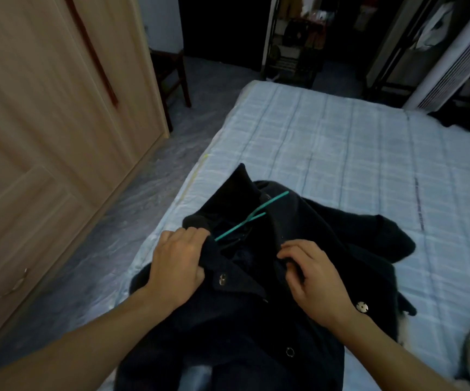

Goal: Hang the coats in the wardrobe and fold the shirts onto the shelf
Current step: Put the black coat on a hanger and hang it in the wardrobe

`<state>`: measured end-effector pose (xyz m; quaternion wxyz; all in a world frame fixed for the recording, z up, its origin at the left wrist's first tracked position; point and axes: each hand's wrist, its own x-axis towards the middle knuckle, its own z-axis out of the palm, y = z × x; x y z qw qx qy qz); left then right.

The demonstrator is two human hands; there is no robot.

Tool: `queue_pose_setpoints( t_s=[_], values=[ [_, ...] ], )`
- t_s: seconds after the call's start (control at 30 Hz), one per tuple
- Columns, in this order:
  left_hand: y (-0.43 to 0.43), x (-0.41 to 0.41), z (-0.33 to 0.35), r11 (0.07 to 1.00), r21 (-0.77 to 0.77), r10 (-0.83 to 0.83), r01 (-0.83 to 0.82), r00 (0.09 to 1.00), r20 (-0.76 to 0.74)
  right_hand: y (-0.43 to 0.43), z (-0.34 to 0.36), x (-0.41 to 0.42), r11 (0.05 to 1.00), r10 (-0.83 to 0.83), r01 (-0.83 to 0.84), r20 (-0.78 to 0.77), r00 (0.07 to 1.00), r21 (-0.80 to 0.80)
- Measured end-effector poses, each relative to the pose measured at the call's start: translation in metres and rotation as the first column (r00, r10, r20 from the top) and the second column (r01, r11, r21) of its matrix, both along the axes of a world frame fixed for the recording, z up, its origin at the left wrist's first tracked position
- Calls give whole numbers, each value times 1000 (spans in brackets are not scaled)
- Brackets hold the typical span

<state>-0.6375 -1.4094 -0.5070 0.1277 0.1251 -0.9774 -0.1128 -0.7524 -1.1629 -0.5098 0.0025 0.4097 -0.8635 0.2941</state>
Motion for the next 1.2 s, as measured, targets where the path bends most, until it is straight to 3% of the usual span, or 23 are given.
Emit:
queue_pose_setpoints(
  t_s=[0.3, 0.4, 0.47, 0.53, 0.67, 0.93, 1.03, 1.2],
  values=[
    [-29, 40, 111, 989, 125, -51, 76, 979, -197, -11, 71, -14, 965, -261, 262, 44, 964, -18],
    [-29, 49, 128, 988, 107, -83, 107, 975, -207, -29, 83, -35, 943, -331, 334, 145, 933, 2],
    [-29, 51, 128, 988, 105, -89, 115, 971, -222, -40, 85, -47, 920, -358, 386, 256, 898, -65],
    [-30, 51, 122, 984, 128, -86, 122, 962, -259, -46, 82, -53, 884, -405, 441, 219, 888, -153],
    [-43, 49, 105, 980, 190, -7, 65, 957, -291, -41, 70, -56, 857, -323, 390, 240, 916, -336],
    [-75, 41, 73, 981, 187, 78, -46, 982, -171, -56, 39, -59, 755, -189, 269, 194, 963, -598],
    [-83, 36, 66, 979, 191, 91, -71, 991, -98, -60, 19, -63, 798, -237, 314, 211, 948, -514],
    [-87, 28, 58, 977, 190, 110, -95, 992, -69, -62, -19, -73, 851, -439, 496, 287, 852, -173]
  ],
)
